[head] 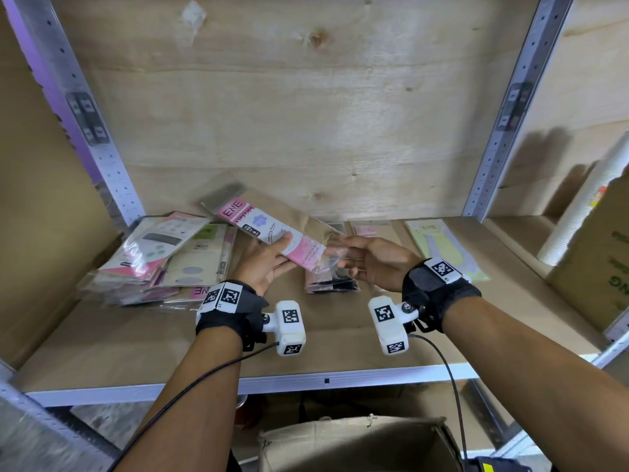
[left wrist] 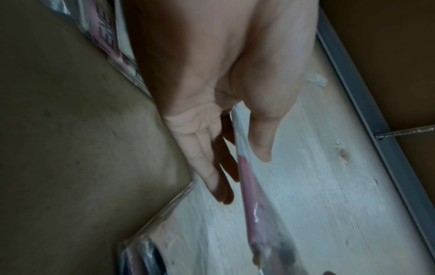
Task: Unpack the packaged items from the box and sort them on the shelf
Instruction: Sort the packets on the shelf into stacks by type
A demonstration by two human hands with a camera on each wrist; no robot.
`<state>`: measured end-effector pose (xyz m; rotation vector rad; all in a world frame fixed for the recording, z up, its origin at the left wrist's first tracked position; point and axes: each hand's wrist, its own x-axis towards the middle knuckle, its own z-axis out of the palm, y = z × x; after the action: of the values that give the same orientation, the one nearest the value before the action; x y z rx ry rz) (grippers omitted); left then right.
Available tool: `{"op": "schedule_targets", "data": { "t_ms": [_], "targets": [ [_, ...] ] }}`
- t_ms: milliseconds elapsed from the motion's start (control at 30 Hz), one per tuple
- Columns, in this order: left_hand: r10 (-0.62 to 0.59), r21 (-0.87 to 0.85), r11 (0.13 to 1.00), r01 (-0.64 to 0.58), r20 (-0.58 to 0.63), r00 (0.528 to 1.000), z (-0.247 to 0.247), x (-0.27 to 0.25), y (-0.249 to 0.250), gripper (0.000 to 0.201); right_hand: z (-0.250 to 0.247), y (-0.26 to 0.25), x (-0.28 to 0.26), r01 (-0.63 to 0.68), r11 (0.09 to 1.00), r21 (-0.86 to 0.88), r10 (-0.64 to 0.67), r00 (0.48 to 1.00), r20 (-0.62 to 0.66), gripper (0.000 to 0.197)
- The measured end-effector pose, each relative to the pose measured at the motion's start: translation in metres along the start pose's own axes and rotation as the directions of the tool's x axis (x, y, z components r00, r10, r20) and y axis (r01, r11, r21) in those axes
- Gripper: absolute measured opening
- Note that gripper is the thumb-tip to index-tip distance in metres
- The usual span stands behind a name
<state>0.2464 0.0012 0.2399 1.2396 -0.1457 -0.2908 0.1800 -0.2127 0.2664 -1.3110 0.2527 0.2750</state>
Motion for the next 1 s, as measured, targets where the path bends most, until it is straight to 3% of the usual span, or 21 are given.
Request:
{"op": "schedule_targets", "data": {
  "t_ms": [200,367,467,567,667,867,1000],
  "targets": [
    [0.011,-0.023,1.000,-0.008,0.117,0.993,0.008,-0.003,-0.001,0.049,0.012,0.006,-0.001,0.010,0.994,0.108,-0.022,0.994,0.111,0.029],
    [0.047,-0.020,0.999,-0.045,0.113,0.993,0.009,-0.003,-0.005,0.049,0.011,0.011,-0.004,0.026,0.987,0.156,-0.054,0.983,0.177,0.018],
    [0.030,-0.003,1.000,-0.030,0.109,0.994,0.008,0.000,-0.009,0.055,0.009,0.013,-0.003,0.033,0.992,0.124,-0.050,0.990,0.132,0.018],
    [0.006,-0.006,1.000,-0.006,0.099,0.995,0.008,0.002,-0.013,0.060,0.007,0.015,0.001,0.071,0.998,0.003,-0.071,0.998,0.003,0.032],
    [0.015,-0.024,1.000,-0.013,0.083,0.996,0.007,0.004,-0.016,0.061,0.004,0.017,0.003,0.072,0.995,-0.075,-0.078,0.994,-0.076,0.024],
    [-0.002,0.021,1.000,0.001,0.083,0.997,0.009,0.007,-0.016,0.049,0.000,0.019,0.003,0.074,0.986,-0.149,-0.089,0.992,-0.094,0.013],
    [-0.023,0.063,0.998,0.016,0.114,0.993,0.011,0.006,-0.016,0.058,0.000,0.018,0.002,0.067,0.987,-0.148,-0.082,0.992,-0.099,0.013]
  ]
}}
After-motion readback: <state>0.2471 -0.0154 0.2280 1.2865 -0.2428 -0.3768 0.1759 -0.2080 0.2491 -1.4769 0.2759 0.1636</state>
